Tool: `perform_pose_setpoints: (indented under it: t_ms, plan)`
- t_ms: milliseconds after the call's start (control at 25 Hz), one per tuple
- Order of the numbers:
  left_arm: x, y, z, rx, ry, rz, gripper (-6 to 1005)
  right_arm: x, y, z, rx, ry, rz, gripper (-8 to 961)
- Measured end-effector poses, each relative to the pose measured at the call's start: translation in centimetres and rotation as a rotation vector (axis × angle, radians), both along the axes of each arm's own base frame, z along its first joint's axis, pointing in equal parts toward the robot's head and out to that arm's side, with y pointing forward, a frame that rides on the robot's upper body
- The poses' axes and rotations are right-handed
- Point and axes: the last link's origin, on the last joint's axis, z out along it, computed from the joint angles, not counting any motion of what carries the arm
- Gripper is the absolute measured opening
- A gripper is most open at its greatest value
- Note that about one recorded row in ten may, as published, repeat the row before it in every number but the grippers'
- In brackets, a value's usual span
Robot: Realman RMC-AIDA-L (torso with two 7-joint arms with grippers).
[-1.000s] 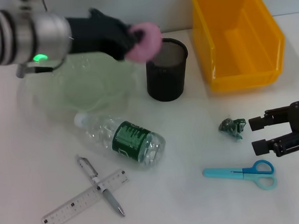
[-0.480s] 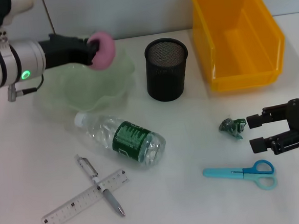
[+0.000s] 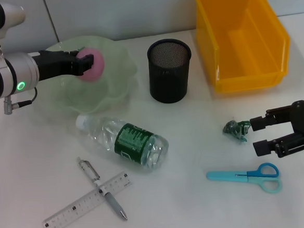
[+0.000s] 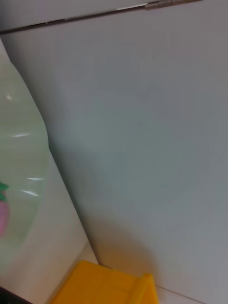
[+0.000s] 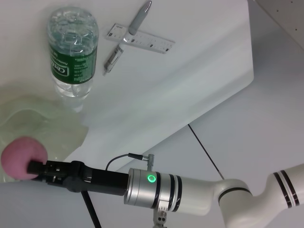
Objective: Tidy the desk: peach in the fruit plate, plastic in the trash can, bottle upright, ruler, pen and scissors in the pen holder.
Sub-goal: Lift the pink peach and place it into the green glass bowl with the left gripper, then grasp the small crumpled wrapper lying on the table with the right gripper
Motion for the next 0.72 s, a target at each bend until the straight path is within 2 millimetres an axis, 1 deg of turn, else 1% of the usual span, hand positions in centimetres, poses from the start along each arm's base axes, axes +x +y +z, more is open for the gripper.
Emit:
perform_pose_setpoints:
  t_ms: [120, 240, 440, 560, 640, 680, 720]
  plan:
    - [0.1, 0.0, 0.0, -0.005, -0.002, -0.002, 264, 0.0, 0.0, 0.0, 0.0, 0.0, 0.001, 816]
    - [0.2, 0.0, -0.1, -0.009, -0.001, -0.004, 473, -0.1, 0.1, 0.0, 0.0, 0.0, 0.002, 816]
    - [0.4, -0.1, 0.1, -0.027, -0.017, -0.006, 712, -0.1, 0.1, -0.1, -0.001, 0.002, 0.002, 816]
    - [0.7, -0.4, 0.5, -0.066, -0.051, -0.015, 785, -0.2, 0.1, -0.2, -0.002, 0.005, 0.003, 816]
    - [1.3, -0.9, 1.3, -0.115, -0.091, -0.044, 833, -0.3, 0.1, -0.3, -0.003, 0.006, 0.006, 816]
    - [1.8, -1.7, 2.1, -0.171, -0.138, -0.093, 857, -0.3, 0.1, -0.3, -0.003, 0.006, 0.006, 816]
    - [1.8, -1.7, 2.1, -0.171, -0.138, -0.093, 857, -0.3, 0.1, -0.3, -0.002, 0.006, 0.006, 816]
